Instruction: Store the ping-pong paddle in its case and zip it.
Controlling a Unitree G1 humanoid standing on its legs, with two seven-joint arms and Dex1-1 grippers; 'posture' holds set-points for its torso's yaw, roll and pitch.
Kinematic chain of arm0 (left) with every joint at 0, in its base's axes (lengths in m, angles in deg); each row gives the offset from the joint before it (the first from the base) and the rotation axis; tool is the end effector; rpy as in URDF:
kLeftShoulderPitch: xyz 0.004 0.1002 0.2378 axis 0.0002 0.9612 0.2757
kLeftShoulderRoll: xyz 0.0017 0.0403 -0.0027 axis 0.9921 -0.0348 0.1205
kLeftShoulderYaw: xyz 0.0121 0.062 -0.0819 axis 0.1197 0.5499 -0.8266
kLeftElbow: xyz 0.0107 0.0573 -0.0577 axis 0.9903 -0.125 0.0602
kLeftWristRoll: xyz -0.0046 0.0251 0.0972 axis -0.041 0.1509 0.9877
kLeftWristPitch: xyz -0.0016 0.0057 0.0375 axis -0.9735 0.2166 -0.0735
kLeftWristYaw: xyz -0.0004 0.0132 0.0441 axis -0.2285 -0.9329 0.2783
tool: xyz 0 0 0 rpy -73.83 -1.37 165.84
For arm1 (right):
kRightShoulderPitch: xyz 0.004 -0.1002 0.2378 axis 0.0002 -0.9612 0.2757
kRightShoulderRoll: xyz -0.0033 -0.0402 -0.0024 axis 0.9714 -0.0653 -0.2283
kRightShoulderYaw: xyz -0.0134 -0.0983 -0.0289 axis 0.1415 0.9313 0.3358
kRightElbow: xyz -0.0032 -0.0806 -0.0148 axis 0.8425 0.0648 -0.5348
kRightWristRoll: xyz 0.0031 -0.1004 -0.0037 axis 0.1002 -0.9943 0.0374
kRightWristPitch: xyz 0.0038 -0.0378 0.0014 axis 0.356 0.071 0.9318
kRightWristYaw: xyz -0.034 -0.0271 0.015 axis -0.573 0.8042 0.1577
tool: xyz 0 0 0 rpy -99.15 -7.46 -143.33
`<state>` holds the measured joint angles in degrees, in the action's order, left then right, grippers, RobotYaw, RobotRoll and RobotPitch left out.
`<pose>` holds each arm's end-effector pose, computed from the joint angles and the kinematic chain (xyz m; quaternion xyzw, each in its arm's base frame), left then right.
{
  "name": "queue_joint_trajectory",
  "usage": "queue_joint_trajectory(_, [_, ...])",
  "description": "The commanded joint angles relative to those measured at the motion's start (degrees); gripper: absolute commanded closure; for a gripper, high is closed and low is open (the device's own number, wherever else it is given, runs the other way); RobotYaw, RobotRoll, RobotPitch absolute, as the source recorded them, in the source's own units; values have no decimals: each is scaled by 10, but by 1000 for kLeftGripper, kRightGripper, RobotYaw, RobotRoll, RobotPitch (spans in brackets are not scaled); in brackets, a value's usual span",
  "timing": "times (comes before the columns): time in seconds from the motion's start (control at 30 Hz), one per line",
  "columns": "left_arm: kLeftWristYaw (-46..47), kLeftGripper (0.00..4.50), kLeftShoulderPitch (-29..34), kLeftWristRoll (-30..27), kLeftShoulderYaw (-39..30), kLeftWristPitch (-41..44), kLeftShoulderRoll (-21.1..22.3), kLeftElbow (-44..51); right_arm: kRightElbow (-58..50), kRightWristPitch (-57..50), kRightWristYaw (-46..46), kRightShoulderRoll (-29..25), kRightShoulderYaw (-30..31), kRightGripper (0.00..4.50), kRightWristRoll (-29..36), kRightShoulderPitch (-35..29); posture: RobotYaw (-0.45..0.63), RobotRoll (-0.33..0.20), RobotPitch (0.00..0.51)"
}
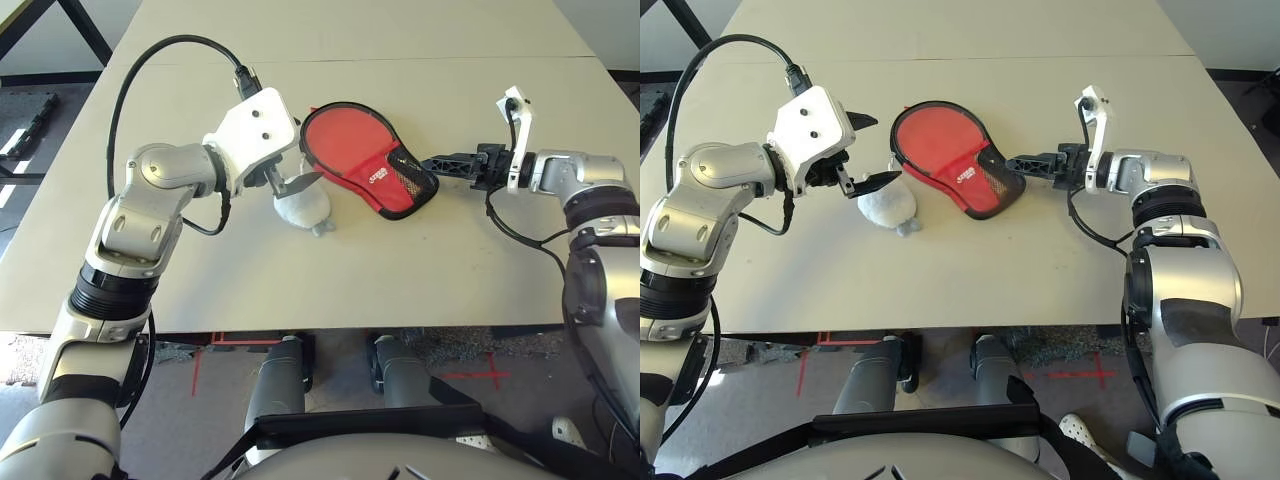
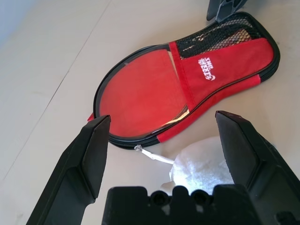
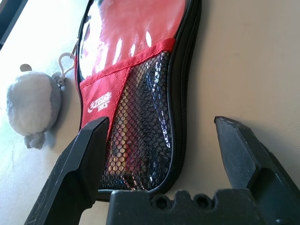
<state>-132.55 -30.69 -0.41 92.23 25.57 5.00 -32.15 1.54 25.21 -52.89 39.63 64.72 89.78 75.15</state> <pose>0.2670 0.1857 0.2373 0.3358 -0.0078 -0.4095 0.8482 0.3477 -0.2598 0.1564 0.1336 0.2507 0.3882 0.8767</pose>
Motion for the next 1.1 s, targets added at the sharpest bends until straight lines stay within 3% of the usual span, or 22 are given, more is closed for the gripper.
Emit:
queue_joint_trajectory(0.03, [-3,0,-4,-8,-8,10,9,13,18,-6,16,12,2,30,-10,2,204,0,218])
queue_joint_trajectory(0.23, [-2,0,-4,-11,-5,15,8,17,31,-23,38,29,-6,30,-11,6,205,0,219])
queue_joint_trajectory(0.33, [-1,0,-3,-12,-3,14,7,16,34,-38,42,33,-9,510,-9,6,204,0,221])
queue_joint_trajectory(0.7, [2,0,1,-11,-3,10,7,10,32,-67,35,27,-6,4342,-13,2,206,0,216])
queue_joint_trajectory(1.1, [5,0,6,-9,-1,-3,0,-3,22,-106,22,0,-25,4470,-2,-5,189,0,211])
